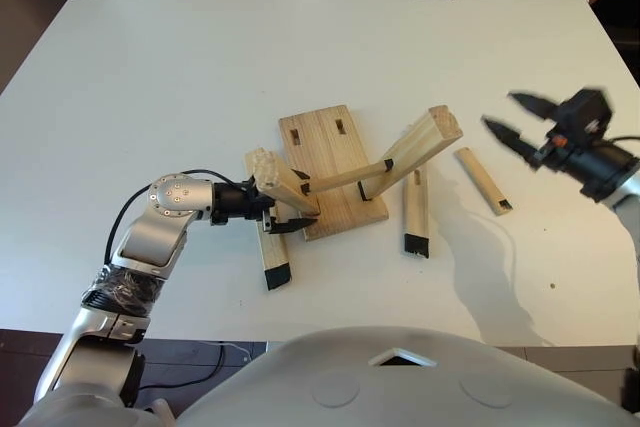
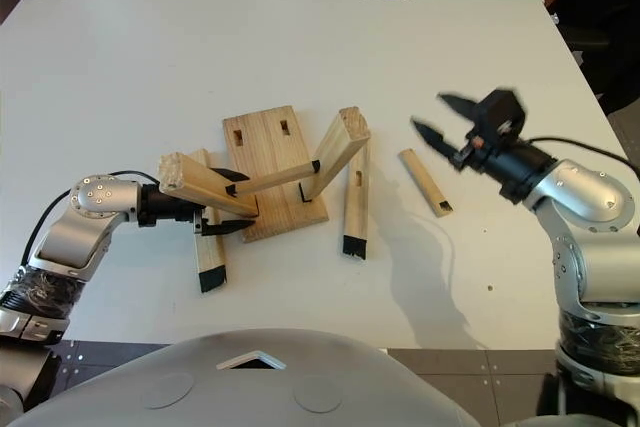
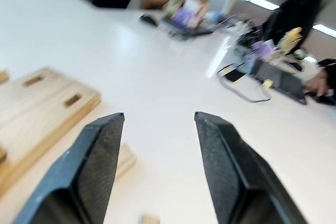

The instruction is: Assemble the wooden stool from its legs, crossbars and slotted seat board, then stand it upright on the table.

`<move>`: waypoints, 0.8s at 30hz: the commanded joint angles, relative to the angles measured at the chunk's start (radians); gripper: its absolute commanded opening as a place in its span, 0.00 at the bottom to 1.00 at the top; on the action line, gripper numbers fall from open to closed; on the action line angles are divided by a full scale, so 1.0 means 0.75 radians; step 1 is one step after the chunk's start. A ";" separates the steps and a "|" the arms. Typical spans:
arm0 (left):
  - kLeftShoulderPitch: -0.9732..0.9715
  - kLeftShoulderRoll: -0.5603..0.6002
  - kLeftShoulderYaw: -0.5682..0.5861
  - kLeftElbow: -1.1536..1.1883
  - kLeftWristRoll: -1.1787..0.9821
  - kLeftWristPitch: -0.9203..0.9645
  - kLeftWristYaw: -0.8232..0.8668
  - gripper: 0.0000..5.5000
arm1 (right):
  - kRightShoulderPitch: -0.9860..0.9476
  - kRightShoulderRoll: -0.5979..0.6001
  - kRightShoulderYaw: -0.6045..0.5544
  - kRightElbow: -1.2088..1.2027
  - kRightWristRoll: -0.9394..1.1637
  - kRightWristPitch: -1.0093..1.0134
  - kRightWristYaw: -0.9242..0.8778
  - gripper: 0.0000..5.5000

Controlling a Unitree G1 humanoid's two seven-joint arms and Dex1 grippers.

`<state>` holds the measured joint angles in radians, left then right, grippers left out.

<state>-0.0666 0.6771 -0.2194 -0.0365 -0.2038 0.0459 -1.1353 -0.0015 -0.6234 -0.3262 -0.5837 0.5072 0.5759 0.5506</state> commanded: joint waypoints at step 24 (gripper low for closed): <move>-0.037 -0.015 -0.025 0.042 0.042 -0.004 0.012 0.79 | -0.177 0.231 0.796 -0.063 0.500 0.177 -0.710 0.41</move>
<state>-0.0857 0.6671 -0.2208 -0.0138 -0.1989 0.0318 -1.1324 -0.3437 -0.4049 -0.0007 -0.7742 1.1021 0.6756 -0.0380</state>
